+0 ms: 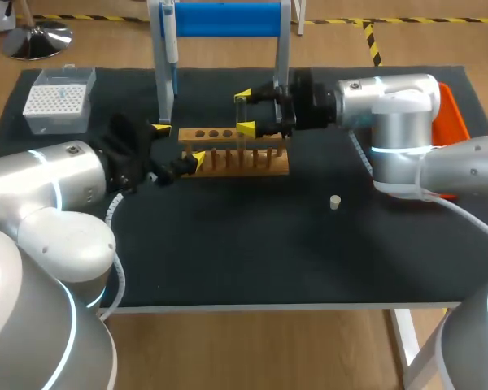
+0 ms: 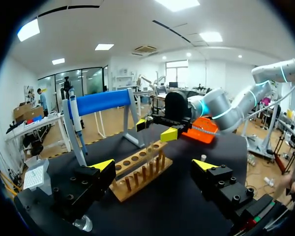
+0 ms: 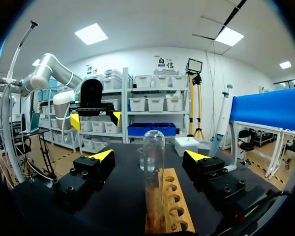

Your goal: Invert the test tube, pick up the pipette, mount the tip to pipette, aspirate from beaker and dispense into the tube, eject the tip, return the pipette, and cap with the stopper.

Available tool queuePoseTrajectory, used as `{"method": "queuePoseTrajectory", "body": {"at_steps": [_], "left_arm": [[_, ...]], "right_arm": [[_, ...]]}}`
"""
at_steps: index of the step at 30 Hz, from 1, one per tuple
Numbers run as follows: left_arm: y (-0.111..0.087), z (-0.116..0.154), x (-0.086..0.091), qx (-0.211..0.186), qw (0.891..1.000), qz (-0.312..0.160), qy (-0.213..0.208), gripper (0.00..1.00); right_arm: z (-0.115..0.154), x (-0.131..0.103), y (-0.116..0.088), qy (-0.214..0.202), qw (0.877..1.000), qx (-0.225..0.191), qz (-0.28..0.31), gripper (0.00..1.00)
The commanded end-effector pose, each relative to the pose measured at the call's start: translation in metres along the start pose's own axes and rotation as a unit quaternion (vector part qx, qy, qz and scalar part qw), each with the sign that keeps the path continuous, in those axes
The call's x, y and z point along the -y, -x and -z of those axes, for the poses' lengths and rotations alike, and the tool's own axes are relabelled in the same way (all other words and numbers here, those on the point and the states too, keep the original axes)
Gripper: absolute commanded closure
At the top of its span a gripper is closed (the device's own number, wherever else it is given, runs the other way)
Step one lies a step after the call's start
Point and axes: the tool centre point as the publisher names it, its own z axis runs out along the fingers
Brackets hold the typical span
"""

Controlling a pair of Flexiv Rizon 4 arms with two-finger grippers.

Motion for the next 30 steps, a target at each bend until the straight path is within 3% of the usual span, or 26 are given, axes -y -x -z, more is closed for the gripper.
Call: {"method": "queuePoseTrajectory", "body": {"at_steps": [1, 6, 14, 23, 25, 29, 30], "left_arm": [[0.0011, 0.0014, -0.0007, -0.003, 1.000, 0.001, -0.001, 0.00], [0.0011, 0.0014, -0.0007, -0.003, 1.000, 0.001, -0.001, 0.00], [0.0011, 0.0014, -0.0007, -0.003, 1.000, 0.001, -0.001, 0.00], [0.0011, 0.0014, -0.0007, -0.003, 1.000, 0.001, -0.001, 0.00], [0.0011, 0.0014, -0.0007, -0.003, 1.000, 0.001, -0.001, 0.00], [0.0011, 0.0014, -0.0007, -0.003, 1.000, 0.001, -0.001, 0.00], [0.0011, 0.0014, -0.0007, -0.003, 1.000, 0.001, -0.001, 0.00]], "right_arm": [[-0.0036, 0.0035, 0.0045, 0.003, 1.000, -0.003, -0.001, 0.18], [-0.0051, 0.0042, 0.0051, 0.004, 1.000, 0.000, -0.003, 0.24], [-0.0060, 0.0045, 0.0058, 0.006, 1.000, 0.002, -0.005, 0.51], [-0.0071, 0.0043, 0.0067, 0.006, 1.000, 0.004, -0.003, 0.60], [-0.0071, 0.0043, 0.0072, 0.006, 1.000, 0.006, -0.003, 0.67], [-0.0066, 0.0040, 0.0085, 0.007, 1.000, 0.008, -0.005, 1.00], [-0.0066, 0.0039, 0.0086, 0.007, 1.000, 0.008, -0.005, 1.00]]}}
